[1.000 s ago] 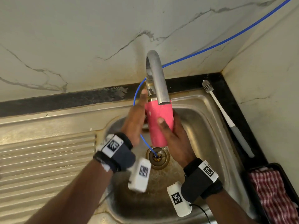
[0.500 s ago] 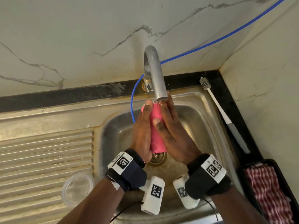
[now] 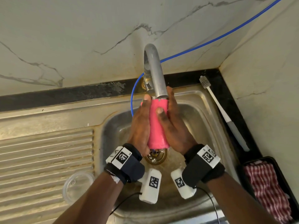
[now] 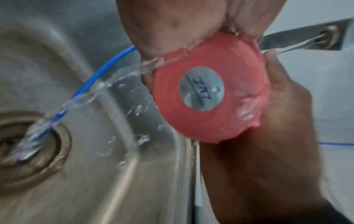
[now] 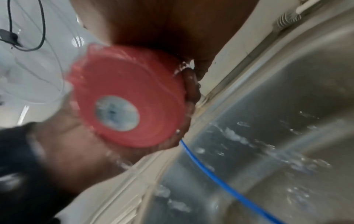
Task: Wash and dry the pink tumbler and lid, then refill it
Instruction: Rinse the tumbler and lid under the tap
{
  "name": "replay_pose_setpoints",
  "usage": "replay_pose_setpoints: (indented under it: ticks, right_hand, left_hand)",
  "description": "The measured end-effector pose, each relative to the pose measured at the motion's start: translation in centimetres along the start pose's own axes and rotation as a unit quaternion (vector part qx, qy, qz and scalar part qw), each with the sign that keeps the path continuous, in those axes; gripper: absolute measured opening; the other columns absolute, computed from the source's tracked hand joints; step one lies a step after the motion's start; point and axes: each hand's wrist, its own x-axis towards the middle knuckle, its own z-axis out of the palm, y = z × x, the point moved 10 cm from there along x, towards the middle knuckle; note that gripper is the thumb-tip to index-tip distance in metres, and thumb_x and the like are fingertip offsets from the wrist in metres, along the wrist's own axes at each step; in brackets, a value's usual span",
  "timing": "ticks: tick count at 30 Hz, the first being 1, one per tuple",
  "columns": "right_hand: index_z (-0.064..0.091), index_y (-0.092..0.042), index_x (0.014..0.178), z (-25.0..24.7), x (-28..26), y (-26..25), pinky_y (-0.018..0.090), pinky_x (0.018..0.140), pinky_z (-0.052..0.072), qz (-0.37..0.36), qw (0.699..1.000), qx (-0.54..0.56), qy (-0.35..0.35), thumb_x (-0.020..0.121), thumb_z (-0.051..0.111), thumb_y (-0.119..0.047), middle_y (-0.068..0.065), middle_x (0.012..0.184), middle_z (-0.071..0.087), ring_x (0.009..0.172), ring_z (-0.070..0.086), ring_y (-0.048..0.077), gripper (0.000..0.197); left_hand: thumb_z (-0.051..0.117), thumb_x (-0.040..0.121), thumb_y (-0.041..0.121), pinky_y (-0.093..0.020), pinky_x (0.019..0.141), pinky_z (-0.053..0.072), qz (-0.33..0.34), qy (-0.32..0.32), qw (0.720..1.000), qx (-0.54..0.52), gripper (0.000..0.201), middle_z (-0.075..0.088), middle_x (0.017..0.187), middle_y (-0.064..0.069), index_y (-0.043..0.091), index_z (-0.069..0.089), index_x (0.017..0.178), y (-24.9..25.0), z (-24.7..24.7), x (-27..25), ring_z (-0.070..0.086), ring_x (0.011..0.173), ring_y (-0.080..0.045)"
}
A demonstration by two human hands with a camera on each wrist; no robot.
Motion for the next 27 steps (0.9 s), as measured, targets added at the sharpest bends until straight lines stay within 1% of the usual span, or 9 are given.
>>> replay_pose_setpoints:
  ticks: [4, 7, 10, 13, 16, 20, 22, 25, 27]
  right_hand:
    - [-0.016, -0.049, 0.159, 2.3, -2.8, -0.2, 0.047, 0.116, 0.046, -0.038, 0.998, -0.030, -0.034, 0.100, 0.036, -0.067, -0.014, 0.173, 0.003, 0.154, 0.029, 0.011, 0.081]
    - [-0.009, -0.053, 0.159, 0.7, -1.1, 0.3, 0.040, 0.105, 0.055, -0.011, 1.000, 0.025, -0.010, 0.098, 0.045, -0.066, -0.007, 0.170, 0.021, 0.141, 0.049, 0.009, 0.083]
    - [0.007, -0.047, 0.160, -1.9, 0.9, -0.3, 0.040, 0.098, 0.059, -0.018, 0.999, 0.016, 0.028, 0.096, 0.048, -0.066, 0.001, 0.160, 0.039, 0.129, 0.059, 0.013, 0.078]
    - [0.032, -0.031, 0.140, -2.4, 1.3, -0.9, 0.035, 0.079, 0.063, -0.044, 0.998, -0.042, 0.023, 0.095, 0.048, -0.068, 0.002, 0.126, 0.060, 0.101, 0.069, 0.011, 0.061]
    - [0.040, -0.020, 0.116, -2.9, 1.7, -1.6, 0.028, 0.065, 0.058, -0.063, 0.988, -0.131, 0.045, 0.095, 0.043, -0.066, -0.001, 0.097, 0.061, 0.078, 0.065, 0.007, 0.051]
    - [0.051, -0.011, 0.100, -3.6, 2.3, -2.4, 0.037, 0.059, 0.051, -0.081, 0.960, -0.257, 0.074, 0.102, 0.028, -0.060, 0.004, 0.082, 0.059, 0.068, 0.058, 0.016, 0.054]
    - [0.057, -0.010, 0.098, -3.5, 2.7, -2.8, 0.037, 0.063, 0.052, -0.085, 0.952, -0.287, 0.067, 0.104, 0.026, -0.055, 0.003, 0.082, 0.063, 0.069, 0.060, 0.019, 0.055]
    - [0.067, -0.010, 0.099, -3.7, 3.2, -3.5, 0.034, 0.070, 0.056, -0.097, 0.945, -0.300, 0.081, 0.108, 0.033, -0.040, -0.003, 0.084, 0.064, 0.070, 0.062, 0.015, 0.046]
    - [0.065, -0.015, 0.103, -3.8, 3.1, -3.6, 0.016, 0.069, 0.051, -0.089, 0.953, -0.270, 0.105, 0.110, 0.039, -0.032, -0.007, 0.087, 0.061, 0.069, 0.059, 0.002, 0.031]
  left_hand:
    - [0.054, 0.090, 0.085, -0.055, 0.097, 0.059, 0.014, 0.017, 1.000, -0.012, 0.084, 0.075, 0.120, -0.022, 0.016, 0.069, 0.136, 2.0, -1.0, 1.2, 0.073, 0.099, -0.035]
    - [0.055, 0.087, 0.088, -0.060, 0.100, 0.058, 0.005, 0.001, 1.000, 0.008, 0.084, 0.075, 0.121, -0.022, 0.020, 0.071, 0.133, 0.8, -0.2, 0.6, 0.074, 0.106, -0.037]
    - [0.054, 0.089, 0.084, -0.054, 0.096, 0.059, -0.011, -0.023, 1.000, 0.007, 0.080, 0.076, 0.124, -0.021, 0.023, 0.068, 0.138, -0.6, 0.7, -0.5, 0.074, 0.113, -0.039]
    - [0.055, 0.086, 0.085, -0.050, 0.089, 0.060, -0.012, -0.036, 0.999, 0.014, 0.083, 0.076, 0.120, -0.021, 0.020, 0.068, 0.138, -0.7, 0.7, -0.5, 0.076, 0.107, -0.038]
    - [0.060, 0.076, 0.092, -0.054, 0.088, 0.063, 0.004, -0.012, 0.998, 0.057, 0.095, 0.076, 0.118, -0.022, 0.017, 0.065, 0.135, -0.2, 0.0, 0.1, 0.076, 0.105, -0.041]
    - [0.040, 0.103, 0.070, -0.034, 0.069, 0.062, 0.035, 0.016, 0.991, 0.128, 0.057, 0.080, 0.092, -0.002, 0.022, 0.066, 0.117, 0.6, -0.7, 0.2, 0.079, 0.081, -0.018]
    - [0.040, 0.106, 0.070, -0.035, 0.071, 0.064, 0.034, 0.026, 0.989, 0.141, 0.052, 0.080, 0.101, -0.003, 0.026, 0.062, 0.122, 0.3, -1.1, 0.3, 0.079, 0.084, -0.017]
    - [0.051, 0.095, 0.078, -0.050, 0.082, 0.067, 0.058, 0.024, 0.987, 0.151, 0.061, 0.072, 0.125, -0.007, 0.038, 0.049, 0.141, 0.6, -0.6, -0.1, 0.079, 0.098, -0.024]
    - [0.054, 0.101, 0.068, -0.043, 0.076, 0.067, 0.078, 0.034, 0.985, 0.149, 0.048, 0.070, 0.124, -0.005, 0.041, 0.047, 0.140, 1.1, -0.5, -0.1, 0.079, 0.094, -0.019]
